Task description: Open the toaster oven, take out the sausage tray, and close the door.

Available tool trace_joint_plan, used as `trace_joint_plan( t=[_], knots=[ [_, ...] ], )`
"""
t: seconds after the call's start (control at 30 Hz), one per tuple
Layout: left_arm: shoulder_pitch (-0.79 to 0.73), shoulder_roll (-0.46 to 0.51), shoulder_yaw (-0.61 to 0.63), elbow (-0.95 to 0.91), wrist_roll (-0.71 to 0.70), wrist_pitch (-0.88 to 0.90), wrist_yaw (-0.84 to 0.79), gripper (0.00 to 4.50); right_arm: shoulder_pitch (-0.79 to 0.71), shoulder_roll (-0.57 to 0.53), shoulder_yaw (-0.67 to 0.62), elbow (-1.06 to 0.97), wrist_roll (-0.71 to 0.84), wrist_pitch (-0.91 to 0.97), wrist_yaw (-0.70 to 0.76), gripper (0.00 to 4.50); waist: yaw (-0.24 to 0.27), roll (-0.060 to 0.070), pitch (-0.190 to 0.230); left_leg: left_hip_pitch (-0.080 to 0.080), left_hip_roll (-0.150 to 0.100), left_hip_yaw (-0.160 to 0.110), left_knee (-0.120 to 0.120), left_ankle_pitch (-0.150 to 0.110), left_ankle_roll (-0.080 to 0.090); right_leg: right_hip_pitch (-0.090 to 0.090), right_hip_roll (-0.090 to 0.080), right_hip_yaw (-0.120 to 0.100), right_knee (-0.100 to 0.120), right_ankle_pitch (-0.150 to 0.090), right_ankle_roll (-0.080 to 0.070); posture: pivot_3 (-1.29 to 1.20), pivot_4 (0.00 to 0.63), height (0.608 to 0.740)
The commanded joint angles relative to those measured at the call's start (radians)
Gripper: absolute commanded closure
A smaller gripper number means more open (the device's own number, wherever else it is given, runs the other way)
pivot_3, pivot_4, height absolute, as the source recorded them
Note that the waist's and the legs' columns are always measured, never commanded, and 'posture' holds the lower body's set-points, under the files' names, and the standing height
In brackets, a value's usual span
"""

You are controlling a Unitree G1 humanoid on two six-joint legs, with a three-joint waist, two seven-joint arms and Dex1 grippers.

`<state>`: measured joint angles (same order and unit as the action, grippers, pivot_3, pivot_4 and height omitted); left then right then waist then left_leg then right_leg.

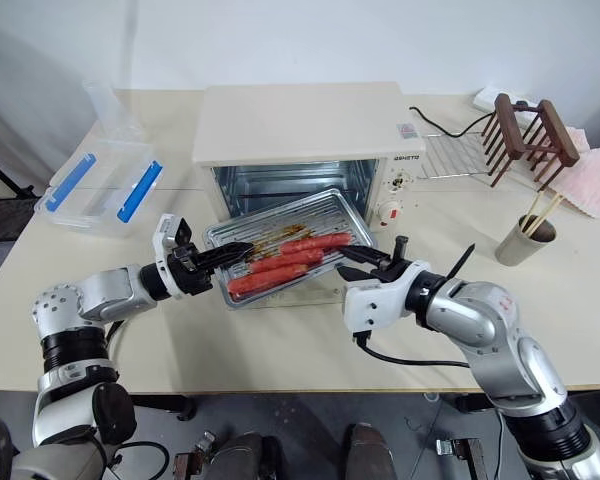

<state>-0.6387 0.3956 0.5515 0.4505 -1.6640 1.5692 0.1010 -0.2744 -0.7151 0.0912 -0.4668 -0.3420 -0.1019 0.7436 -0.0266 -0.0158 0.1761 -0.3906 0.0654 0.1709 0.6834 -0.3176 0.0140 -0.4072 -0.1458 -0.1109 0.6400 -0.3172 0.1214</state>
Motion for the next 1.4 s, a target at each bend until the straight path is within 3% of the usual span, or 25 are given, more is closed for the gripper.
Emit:
trace_joint_plan(
  t=[0.03, 0.2, 0.37, 0.47, 0.6, 0.8, 1.07, 1.23, 1.4],
  knots=[
    [0.069, 0.063, -0.064, -0.051, -0.242, -0.062, 0.049, 4.50, 0.047, -0.043, -0.103, 0.005, 0.141, 0.020, 0.050, 1.85, -0.001, 0.000, 0.000, 0.000, 0.000, 0.000, 0.000, 0.000, 0.000, 0.000, 0.000, 0.000, 0.000, 0.000, 0.000, 0.00, 0.150, 0.740],
    [0.196, 0.175, -0.087, -0.129, -0.308, -0.079, -0.045, 4.50, 0.161, -0.089, -0.234, 0.100, 0.321, 0.008, 0.117, 0.26, 0.000, 0.000, 0.000, 0.001, 0.000, 0.001, 0.000, 0.000, 0.000, 0.001, 0.000, 0.001, 0.000, 0.000, 0.000, 0.00, 0.150, 0.740],
    [0.328, 0.276, -0.052, -0.185, -0.308, -0.089, -0.187, 4.50, 0.188, -0.071, -0.309, 0.263, 0.438, -0.029, 0.130, 0.26, -0.001, 0.000, 0.000, 0.001, 0.000, 0.003, 0.000, 0.000, 0.000, 0.001, 0.000, 0.002, -0.003, 0.000, 0.000, 0.00, 0.150, 0.740],
    [0.398, 0.308, -0.009, -0.201, -0.308, -0.112, -0.244, 4.50, 0.157, -0.056, -0.303, 0.374, 0.458, -0.049, 0.121, 0.86, -0.002, 0.000, 0.000, 0.002, 0.000, 0.004, 0.000, 0.000, 0.000, 0.001, 0.000, 0.004, -0.003, 0.000, -0.001, 0.00, 0.150, 0.740],
    [0.524, 0.342, 0.046, -0.253, -0.308, -0.133, -0.309, 4.50, 0.113, -0.039, -0.265, 0.505, 0.481, -0.066, 0.147, 2.22, -0.004, 0.000, 0.000, 0.003, 0.001, 0.004, 0.000, 0.000, 0.000, 0.001, 0.000, 0.005, -0.003, -0.001, -0.001, 0.00, 0.150, 0.740],
    [0.743, 0.276, 0.201, -0.308, -0.308, -0.201, -0.357, 4.50, 0.017, 0.020, -0.187, 0.639, 0.479, -0.095, 0.166, 4.35, -0.008, 0.000, 0.000, 0.003, 0.001, 0.005, -0.001, 0.000, 0.000, 0.000, 0.000, 0.005, -0.003, -0.001, -0.002, 0.00, 0.150, 0.740],
    [0.913, 0.138, 0.320, -0.400, -0.308, -0.302, -0.349, 4.50, -0.080, 0.074, -0.143, 0.779, 0.475, -0.113, 0.162, 4.46, -0.001, 0.000, 0.000, 0.003, 0.001, 0.004, 0.000, 0.000, 0.000, -0.001, -0.003, 0.006, -0.004, -0.001, -0.002, 0.00, 0.150, 0.740],
    [0.911, 0.048, 0.350, -0.453, -0.308, -0.355, -0.331, 4.50, -0.130, 0.088, -0.109, 0.861, 0.460, -0.135, 0.186, 4.46, -0.005, 0.000, 0.000, 0.003, 0.001, 0.004, 0.000, 0.000, 0.000, 0.000, -0.003, 0.006, -0.004, -0.001, -0.002, 0.00, 0.150, 0.740],
    [0.818, -0.052, 0.414, -0.474, -0.308, -0.433, -0.265, 4.50, -0.167, 0.097, -0.082, 0.910, 0.490, -0.119, 0.266, 4.46, -0.004, 0.000, 0.000, 0.003, 0.000, 0.004, 0.000, 0.000, 0.000, 0.000, -0.002, 0.006, -0.004, -0.001, -0.002, 0.00, 0.150, 0.740]
  ],
)
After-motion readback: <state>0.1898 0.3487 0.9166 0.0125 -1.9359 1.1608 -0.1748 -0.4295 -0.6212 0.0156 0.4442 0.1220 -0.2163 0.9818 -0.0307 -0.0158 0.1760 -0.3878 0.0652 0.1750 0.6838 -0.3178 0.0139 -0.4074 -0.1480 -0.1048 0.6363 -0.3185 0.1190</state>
